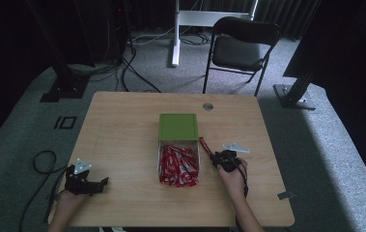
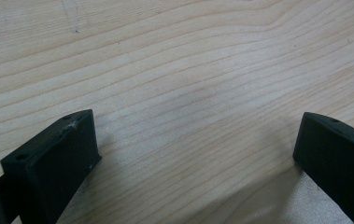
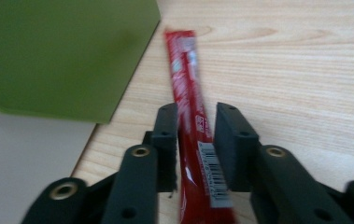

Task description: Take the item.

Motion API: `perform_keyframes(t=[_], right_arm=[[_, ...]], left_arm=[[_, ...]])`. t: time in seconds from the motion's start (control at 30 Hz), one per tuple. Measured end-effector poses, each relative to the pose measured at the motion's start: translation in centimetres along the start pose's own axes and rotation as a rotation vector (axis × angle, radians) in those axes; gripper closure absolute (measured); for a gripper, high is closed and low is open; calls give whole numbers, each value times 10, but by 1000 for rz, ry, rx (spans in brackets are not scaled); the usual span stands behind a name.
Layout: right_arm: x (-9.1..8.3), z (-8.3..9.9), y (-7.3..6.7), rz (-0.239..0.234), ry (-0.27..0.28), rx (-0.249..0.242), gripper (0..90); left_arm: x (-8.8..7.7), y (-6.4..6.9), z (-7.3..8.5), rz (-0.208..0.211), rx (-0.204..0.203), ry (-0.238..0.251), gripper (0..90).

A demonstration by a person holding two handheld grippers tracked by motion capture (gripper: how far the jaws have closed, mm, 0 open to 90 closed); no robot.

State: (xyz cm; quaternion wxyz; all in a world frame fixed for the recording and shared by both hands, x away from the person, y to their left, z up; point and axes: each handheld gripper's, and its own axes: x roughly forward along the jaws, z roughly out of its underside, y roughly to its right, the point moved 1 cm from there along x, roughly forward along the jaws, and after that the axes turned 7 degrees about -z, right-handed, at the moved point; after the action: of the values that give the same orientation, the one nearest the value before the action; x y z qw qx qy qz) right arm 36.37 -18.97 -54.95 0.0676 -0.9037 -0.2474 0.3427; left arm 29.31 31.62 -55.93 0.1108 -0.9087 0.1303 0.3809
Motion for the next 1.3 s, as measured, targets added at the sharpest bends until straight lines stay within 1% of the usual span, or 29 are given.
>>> perform_keyframes(t=[0.13, 0.2, 0.5, 0.73, 0.93, 1.17, 1.23, 1.3], right_arm=[[-7, -4, 0, -2, 11, -4, 648], [-10, -6, 0, 2, 16, -15, 641], [-23, -8, 5, 20, 33, -26, 637], [-33, -4, 14, 39, 45, -18, 636], [-42, -1, 24, 73, 46, -21, 632], [-55, 6, 38, 112, 51, -7, 621], [-59, 8, 42, 116, 53, 8, 617], [-60, 9, 44, 123, 52, 5, 614]], left_arm=[[0, 0, 0, 0, 0, 0, 7], [0, 0, 0, 0, 0, -1, 8], [0, 0, 0, 0, 0, 0, 7], [0, 0, 0, 0, 0, 0, 8], [0, 0, 0, 0, 0, 0, 7], [0, 0, 0, 0, 1, -1, 7], [0, 0, 0, 0, 1, -1, 7], [0, 0, 0, 0, 2, -1, 7]])
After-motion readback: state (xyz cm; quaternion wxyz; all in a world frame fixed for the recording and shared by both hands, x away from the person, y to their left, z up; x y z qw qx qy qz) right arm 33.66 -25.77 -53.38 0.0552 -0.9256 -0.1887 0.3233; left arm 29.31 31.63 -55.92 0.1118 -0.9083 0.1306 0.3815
